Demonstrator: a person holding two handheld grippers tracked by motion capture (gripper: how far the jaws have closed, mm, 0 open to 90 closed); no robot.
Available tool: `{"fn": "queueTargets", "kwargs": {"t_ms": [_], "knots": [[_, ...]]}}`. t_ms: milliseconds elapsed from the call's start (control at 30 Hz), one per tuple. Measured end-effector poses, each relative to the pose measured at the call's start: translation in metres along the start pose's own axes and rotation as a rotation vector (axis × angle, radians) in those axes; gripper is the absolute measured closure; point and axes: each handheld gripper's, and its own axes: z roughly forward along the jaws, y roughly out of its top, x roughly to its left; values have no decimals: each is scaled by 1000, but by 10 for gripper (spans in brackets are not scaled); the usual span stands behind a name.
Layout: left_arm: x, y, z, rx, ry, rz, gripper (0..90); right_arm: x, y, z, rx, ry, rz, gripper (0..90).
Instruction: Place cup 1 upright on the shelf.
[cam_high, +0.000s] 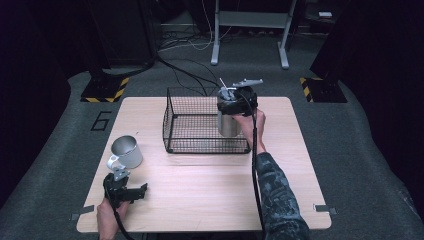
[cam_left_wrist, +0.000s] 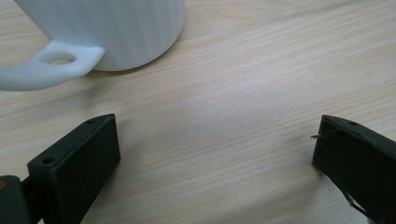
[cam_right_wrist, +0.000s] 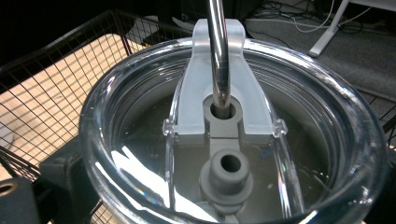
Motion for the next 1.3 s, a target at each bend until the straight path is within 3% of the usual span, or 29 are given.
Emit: {"fn": "queueTargets", "kwargs": {"t_ms": [667,1300], "knots": [[-1,0,1,-10,2,-12,5,-4,-17,19,49,-25,32,32],[-1,0,1,-9,2,-12,5,-4,-26,25,72,-64,18,31]]}}
